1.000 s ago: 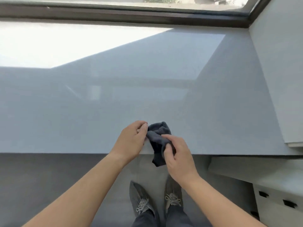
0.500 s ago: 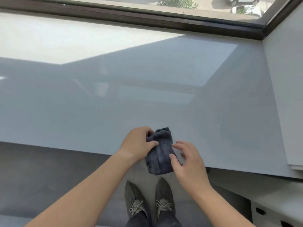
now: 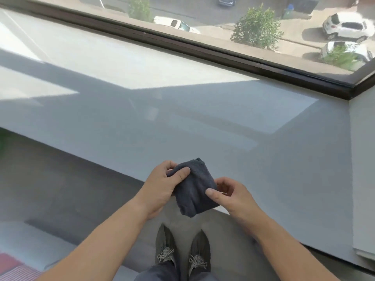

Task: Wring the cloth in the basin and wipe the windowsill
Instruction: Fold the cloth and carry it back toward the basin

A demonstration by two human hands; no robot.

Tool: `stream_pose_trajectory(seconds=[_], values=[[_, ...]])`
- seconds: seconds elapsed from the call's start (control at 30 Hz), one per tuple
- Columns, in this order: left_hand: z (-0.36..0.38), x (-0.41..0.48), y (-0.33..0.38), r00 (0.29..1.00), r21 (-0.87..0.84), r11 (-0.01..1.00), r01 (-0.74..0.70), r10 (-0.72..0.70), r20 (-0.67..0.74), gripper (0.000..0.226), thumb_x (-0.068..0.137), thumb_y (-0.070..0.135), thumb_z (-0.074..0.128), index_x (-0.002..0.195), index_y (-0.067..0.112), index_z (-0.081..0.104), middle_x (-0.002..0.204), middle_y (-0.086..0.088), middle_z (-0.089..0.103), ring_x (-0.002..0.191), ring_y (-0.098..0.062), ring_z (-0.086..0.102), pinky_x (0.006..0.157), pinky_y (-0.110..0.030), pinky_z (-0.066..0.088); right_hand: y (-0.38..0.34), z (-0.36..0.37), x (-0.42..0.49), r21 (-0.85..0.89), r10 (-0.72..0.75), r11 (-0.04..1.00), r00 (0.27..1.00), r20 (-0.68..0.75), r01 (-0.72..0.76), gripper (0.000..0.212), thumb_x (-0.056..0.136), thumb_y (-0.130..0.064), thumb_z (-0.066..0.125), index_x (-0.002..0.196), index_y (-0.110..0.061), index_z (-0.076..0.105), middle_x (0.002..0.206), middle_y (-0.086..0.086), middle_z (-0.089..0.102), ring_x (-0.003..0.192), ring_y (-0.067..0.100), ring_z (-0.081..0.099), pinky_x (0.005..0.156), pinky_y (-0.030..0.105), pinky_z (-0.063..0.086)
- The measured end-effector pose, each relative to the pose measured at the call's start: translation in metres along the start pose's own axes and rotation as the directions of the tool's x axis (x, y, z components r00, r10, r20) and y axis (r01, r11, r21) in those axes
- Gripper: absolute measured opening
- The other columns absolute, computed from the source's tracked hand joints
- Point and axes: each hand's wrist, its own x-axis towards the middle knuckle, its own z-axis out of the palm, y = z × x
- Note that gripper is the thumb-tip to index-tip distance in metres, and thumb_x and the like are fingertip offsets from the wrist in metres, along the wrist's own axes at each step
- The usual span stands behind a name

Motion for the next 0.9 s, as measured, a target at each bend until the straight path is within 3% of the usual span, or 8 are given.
stream_pose_trajectory(seconds=[0.07, 0.17, 0.27, 0.33, 0.43, 0.6, 0.73, 0.9], values=[[-0.021, -0.019, 0.013, 0.996, -0.205, 0.979, -0.003, -0.015, -0.088, 0.019, 0.091, 0.021, 0.067, 0.098, 0.008, 0.055, 0.093, -0.013, 0.065, 0.09, -0.024, 0.063, 0.077, -0.041, 0.053, -0.026, 0.02, 0.007, 0.096, 0.018, 0.995, 0.995, 0.097, -0.028, 0.039, 0.069, -0.039, 0.083, 0.089, -0.01, 0.067, 0.088, 0.008, 0.069, 0.084, 0.024, 0.065, 0.083, 0.046, 0.052], [-0.064, -0.045, 0.031, 0.977, -0.391, 0.917, -0.079, -0.006, -0.211, 0.028, 0.086, 0.021, 0.069, 0.105, 0.008, 0.053, 0.102, -0.015, 0.063, 0.095, -0.026, 0.062, 0.08, -0.043, 0.053, -0.061, 0.067, 0.021, 0.205, 0.031, 0.975, 0.968, 0.251, -0.084, 0.037, 0.066, -0.033, 0.088, 0.091, -0.015, 0.069, 0.092, 0.012, 0.069, 0.085, 0.026, 0.066, 0.077, 0.039, 0.054], [-0.124, -0.068, 0.049, 0.934, -0.528, 0.825, -0.202, 0.001, -0.356, 0.033, 0.08, 0.021, 0.073, 0.105, 0.009, 0.055, 0.1, -0.013, 0.068, 0.09, -0.024, 0.066, 0.072, -0.04, 0.057, -0.097, 0.132, 0.038, 0.164, 0.046, 0.979, 0.915, 0.401, -0.121, 0.042, 0.072, -0.026, 0.087, 0.106, -0.012, 0.067, 0.108, 0.019, 0.071, 0.093, 0.034, 0.07, 0.083, 0.048, 0.056], [-0.171, -0.084, 0.061, 0.89, -0.559, 0.778, -0.287, 0.0, -0.457, 0.033, 0.076, 0.023, 0.075, 0.1, 0.01, 0.056, 0.093, -0.009, 0.07, 0.082, -0.02, 0.068, 0.063, -0.035, 0.058, -0.12, 0.182, 0.052, 0.103, 0.094, 0.982, 0.879, 0.467, -0.16, 0.046, 0.075, -0.021, 0.085, 0.113, -0.007, 0.065, 0.112, 0.022, 0.071, 0.097, 0.037, 0.07, 0.088, 0.052, 0.056], [-0.244, -0.104, 0.073, 0.817, -0.557, 0.741, -0.375, -0.02, -0.577, 0.033, 0.076, 0.022, 0.078, 0.098, 0.01, 0.056, 0.088, -0.006, 0.071, 0.077, -0.018, 0.069, 0.06, -0.034, 0.056, -0.153, 0.27, 0.074, 0.013, 0.159, 0.982, 0.86, 0.485, -0.189, 0.044, 0.074, -0.011, 0.084, 0.111, 0.002, 0.063, 0.103, 0.02, 0.072, 0.088, 0.031, 0.072, 0.072, 0.042, 0.061], [-0.384, -0.132, 0.086, 0.755, -0.574, 0.718, -0.394, -0.103, -0.648, 0.052, 0.078, 0.013, 0.078, 0.123, 0.003, 0.055, 0.117, -0.017, 0.071, 0.097, -0.027, 0.07, 0.069, -0.035, 0.058, -0.195, 0.418, 0.116, -0.011, 0.117, 0.992, 0.892, 0.436, -0.124, 0.038, 0.076, -0.01, 0.078, 0.111, -0.005, 0.065, 0.103, 0.016, 0.074, 0.09, 0.032, 0.074, 0.068, 0.043, 0.061], [-0.488, -0.144, 0.095, 0.746, -0.597, 0.694, -0.404, -0.128, -0.654, 0.033, 0.087, 0.008, 0.071, 0.12, 0.006, 0.064, 0.114, -0.016, 0.073, 0.104, -0.028, 0.071, 0.074, -0.035, 0.058, -0.213, 0.533, 0.152, -0.011, 0.082, 0.996, 0.897, 0.434, -0.086, 0.024, 0.088, -0.005, 0.069, 0.112, -0.008, 0.065, 0.106, 0.012, 0.075, 0.093, 0.029, 0.074, 0.069, 0.041, 0.06], [-0.6, -0.146, 0.116, 0.645, -0.561, 0.672, -0.483, -0.16, -0.747, 0.026, 0.09, 0.008, 0.069, 0.114, 0.012, 0.061, 0.107, -0.01, 0.075, 0.093, -0.023, 0.072, 0.072, -0.038, 0.059, -0.24, 0.657, 0.187, -0.117, 0.004, 0.992, 0.891, 0.453, 0.055, 0.015, 0.097, -0.008, 0.061, 0.111, -0.012, 0.065, 0.098, 0.007, 0.077, 0.085, 0.029, 0.075, 0.062, 0.038, 0.059]])
